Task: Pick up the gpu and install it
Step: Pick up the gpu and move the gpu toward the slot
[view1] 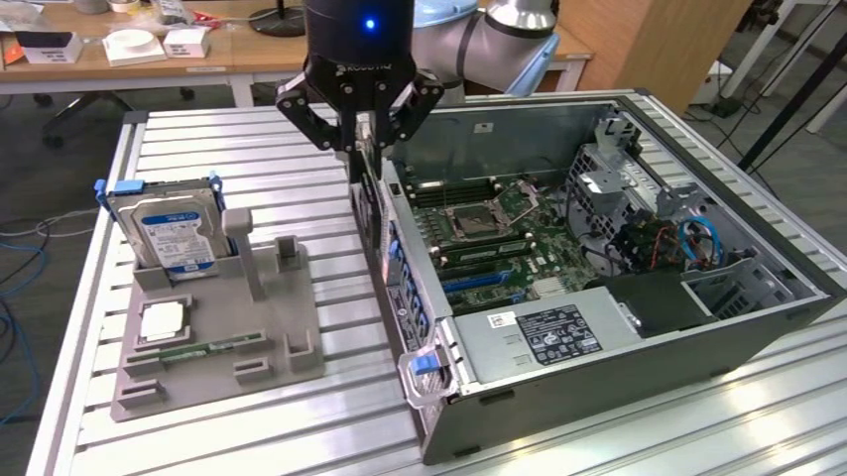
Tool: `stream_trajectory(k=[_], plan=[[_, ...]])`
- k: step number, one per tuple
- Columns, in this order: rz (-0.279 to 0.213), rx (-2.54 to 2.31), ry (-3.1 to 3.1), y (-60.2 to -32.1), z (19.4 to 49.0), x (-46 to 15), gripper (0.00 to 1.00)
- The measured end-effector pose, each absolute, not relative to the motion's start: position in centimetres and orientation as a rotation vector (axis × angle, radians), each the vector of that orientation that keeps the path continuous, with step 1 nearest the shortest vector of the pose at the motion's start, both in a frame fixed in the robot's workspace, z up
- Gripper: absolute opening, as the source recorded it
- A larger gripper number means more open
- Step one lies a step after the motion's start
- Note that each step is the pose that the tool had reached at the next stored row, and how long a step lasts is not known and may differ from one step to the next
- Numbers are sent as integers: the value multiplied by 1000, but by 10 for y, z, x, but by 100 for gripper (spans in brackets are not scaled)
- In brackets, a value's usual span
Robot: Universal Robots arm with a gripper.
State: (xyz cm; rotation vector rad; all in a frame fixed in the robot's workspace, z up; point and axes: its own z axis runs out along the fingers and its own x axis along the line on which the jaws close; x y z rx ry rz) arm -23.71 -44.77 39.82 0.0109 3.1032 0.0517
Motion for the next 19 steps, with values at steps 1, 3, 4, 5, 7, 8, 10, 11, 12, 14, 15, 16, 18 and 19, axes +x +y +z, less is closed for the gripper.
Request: stream_trajectory(k=[1,3,4,5,7,8,10,11,12,14,15,16,18,19], plan=[[52,11,3103,-448,399,-237,26],[52,11,3103,-448,400,-237,26],[52,11,3103,-448,400,-237,26],[52,11,3103,-448,400,-237,26],[52,11,3103,-448,400,-237,26],[52,11,3103,-448,400,-237,26],[51,11,3104,-448,401,-236,26],[52,11,3103,-448,401,-235,26],[52,11,3103,-448,400,-235,26],[52,11,3103,-448,401,-232,26],[52,11,3103,-448,401,-232,26],[52,11,3103,-448,401,-231,26],[52,11,3103,-448,400,-229,26],[52,11,3103,-448,400,-228,26]])
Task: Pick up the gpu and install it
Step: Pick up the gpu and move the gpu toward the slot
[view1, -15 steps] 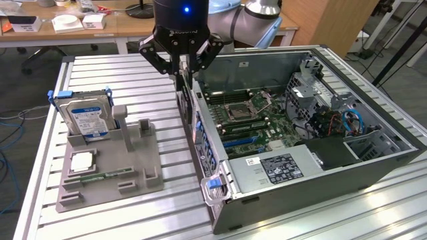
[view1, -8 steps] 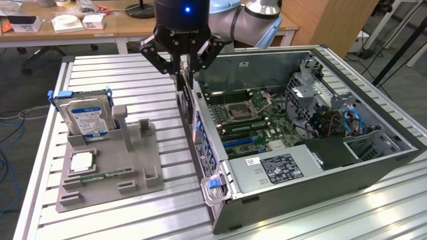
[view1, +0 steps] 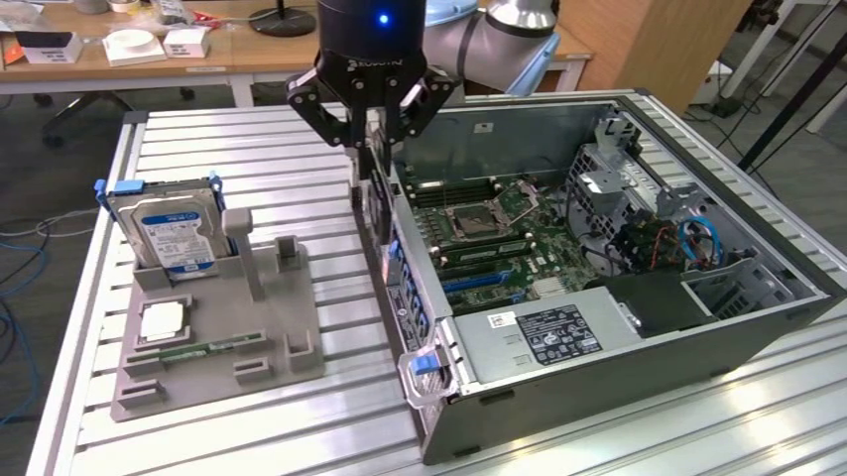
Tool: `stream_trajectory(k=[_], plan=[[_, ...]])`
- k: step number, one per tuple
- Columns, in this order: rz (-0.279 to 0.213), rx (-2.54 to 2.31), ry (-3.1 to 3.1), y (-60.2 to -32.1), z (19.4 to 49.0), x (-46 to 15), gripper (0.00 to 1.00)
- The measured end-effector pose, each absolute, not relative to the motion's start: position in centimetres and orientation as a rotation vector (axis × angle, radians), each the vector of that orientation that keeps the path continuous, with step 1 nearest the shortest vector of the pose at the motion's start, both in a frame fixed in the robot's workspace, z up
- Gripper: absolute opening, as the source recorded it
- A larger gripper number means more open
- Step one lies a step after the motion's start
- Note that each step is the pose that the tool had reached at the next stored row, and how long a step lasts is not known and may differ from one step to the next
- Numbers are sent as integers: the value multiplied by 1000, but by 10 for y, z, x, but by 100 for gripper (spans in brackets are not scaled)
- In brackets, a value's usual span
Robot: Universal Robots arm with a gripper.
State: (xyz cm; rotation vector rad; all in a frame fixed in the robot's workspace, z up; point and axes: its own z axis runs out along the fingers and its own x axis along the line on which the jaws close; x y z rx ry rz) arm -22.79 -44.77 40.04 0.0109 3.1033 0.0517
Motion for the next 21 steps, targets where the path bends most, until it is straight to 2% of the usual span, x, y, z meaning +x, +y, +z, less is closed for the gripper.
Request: stream_trajectory(k=[21], plan=[[52,11,3105,-448,405,-210,26]])
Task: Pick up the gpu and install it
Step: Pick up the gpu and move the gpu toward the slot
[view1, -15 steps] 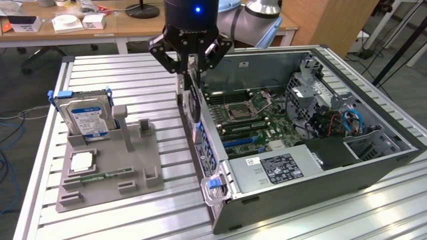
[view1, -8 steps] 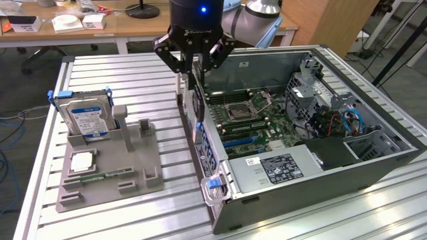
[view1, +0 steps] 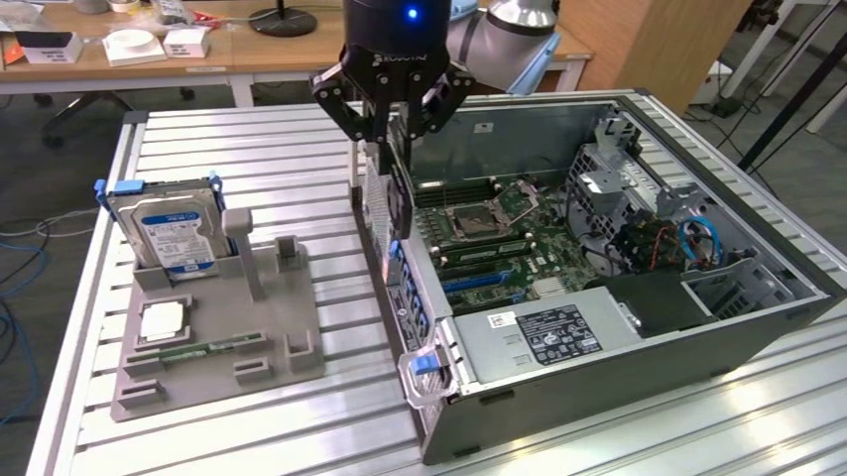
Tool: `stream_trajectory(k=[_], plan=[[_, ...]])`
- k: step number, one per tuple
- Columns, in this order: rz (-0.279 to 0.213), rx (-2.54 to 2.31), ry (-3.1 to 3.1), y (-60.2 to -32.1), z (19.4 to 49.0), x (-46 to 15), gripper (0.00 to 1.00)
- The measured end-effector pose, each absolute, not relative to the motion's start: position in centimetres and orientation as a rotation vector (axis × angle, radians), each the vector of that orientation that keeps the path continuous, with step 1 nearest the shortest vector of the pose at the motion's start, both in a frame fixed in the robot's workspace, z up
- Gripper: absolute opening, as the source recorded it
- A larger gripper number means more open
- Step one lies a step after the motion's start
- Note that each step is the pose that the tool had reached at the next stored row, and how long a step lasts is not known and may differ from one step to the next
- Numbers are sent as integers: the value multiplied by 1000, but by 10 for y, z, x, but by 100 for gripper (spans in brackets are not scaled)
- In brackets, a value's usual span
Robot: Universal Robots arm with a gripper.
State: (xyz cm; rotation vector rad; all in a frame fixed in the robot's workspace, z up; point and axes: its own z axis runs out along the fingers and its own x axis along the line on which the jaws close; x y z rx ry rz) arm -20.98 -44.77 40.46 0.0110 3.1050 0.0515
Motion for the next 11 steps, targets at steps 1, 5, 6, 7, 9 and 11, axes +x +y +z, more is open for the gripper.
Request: stream_trajectory(k=[1,5,6,7,9,11], plan=[[52,11,3105,-448,405,-209,26],[52,11,3107,-448,406,-201,26],[52,11,3108,-448,406,-199,26],[52,11,3109,-448,406,-197,26],[52,11,3109,-448,406,-193,26],[52,11,3110,-448,406,-190,26]])
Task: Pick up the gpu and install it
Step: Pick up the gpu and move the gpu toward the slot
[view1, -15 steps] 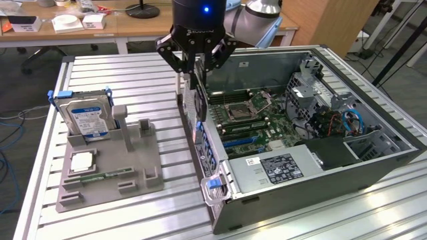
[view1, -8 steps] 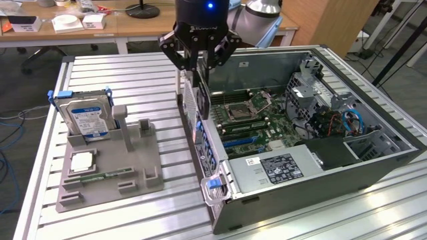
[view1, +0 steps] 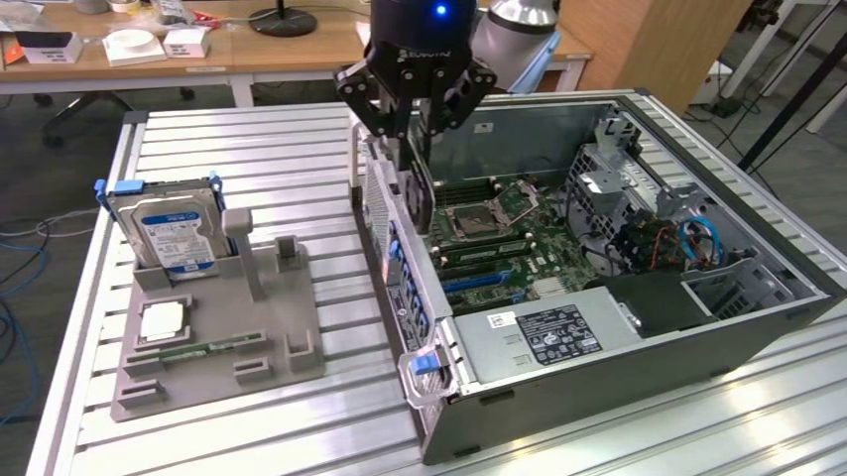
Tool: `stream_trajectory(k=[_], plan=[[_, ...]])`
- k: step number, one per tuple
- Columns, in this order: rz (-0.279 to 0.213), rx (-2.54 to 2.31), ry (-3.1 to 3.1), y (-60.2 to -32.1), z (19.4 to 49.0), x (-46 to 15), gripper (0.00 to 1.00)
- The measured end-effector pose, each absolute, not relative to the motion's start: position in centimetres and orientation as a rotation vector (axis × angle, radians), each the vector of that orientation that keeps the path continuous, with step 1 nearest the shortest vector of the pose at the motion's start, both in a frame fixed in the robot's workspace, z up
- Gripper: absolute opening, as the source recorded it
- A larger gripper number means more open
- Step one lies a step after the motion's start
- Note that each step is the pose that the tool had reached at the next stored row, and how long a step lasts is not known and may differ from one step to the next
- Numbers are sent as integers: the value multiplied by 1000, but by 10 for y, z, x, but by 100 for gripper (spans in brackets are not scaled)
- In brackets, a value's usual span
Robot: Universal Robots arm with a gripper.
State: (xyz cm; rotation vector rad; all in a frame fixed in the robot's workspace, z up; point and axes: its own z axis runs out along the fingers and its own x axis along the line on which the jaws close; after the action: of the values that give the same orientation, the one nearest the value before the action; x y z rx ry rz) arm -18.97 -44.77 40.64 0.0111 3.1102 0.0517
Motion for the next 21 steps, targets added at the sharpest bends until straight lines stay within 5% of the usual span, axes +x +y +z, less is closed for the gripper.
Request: stream_trajectory(k=[21], plan=[[52,11,3112,-448,406,-166,26]])
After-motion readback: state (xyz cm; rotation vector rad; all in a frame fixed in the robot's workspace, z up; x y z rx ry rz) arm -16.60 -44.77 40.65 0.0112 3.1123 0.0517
